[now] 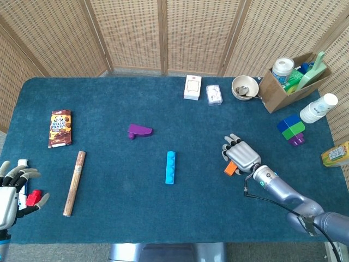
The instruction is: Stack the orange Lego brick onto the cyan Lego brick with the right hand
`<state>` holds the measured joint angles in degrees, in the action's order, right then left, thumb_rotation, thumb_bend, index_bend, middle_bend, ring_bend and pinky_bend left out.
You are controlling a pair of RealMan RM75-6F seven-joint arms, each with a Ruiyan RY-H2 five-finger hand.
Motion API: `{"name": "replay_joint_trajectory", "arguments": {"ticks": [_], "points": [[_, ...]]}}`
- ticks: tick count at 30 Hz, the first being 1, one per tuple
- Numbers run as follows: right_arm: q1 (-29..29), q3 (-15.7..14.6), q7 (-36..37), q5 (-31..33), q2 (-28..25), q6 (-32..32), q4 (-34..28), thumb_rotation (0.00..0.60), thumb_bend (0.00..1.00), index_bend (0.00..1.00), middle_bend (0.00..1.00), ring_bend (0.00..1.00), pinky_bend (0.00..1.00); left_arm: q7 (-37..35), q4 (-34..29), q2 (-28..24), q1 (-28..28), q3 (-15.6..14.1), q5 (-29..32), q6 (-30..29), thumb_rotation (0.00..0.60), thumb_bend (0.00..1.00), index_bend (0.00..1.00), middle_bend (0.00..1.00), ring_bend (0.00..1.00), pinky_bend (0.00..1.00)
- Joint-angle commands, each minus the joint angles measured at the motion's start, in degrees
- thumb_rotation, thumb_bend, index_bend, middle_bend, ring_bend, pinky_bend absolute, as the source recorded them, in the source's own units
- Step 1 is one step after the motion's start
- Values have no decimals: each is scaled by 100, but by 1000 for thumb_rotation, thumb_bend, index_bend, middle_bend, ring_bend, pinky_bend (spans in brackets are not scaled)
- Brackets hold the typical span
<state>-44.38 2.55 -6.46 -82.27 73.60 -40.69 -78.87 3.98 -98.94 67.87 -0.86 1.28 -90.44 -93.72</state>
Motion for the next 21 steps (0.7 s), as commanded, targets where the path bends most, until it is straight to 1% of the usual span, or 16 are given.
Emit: {"name": "replay_joint_trajectory", "arguments": {"ticks": [1, 7, 15, 18, 21], "points": [[-38, -10, 48, -22, 43, 33, 58, 600, 168, 469, 281, 72, 102, 5, -4, 0, -6, 1, 0, -6, 503, 279, 365, 348, 228, 5], [-101, -48, 133, -107, 136, 37, 168, 600, 172, 556, 306, 100, 111, -35, -8, -14, -21, 5, 25, -3, 504, 279, 366, 348, 228, 5], [-181, -46, 126, -58, 235, 106, 283, 600, 174, 608, 321, 118, 114, -53, 12, -6, -21, 10, 31, 12, 503, 279, 366, 348, 228, 4], [-198, -33, 92, -21, 236, 108, 263, 600, 178, 643, 336, 131, 116, -64, 19, -8, -28, 11, 35, 7, 510, 279, 366, 348, 228, 5], [-212, -13, 82, -6, 192, 85, 170, 600, 180, 651, 347, 140, 117, -65, 28, -14, -29, 12, 37, 12, 504, 280, 366, 348, 228, 5]]}}
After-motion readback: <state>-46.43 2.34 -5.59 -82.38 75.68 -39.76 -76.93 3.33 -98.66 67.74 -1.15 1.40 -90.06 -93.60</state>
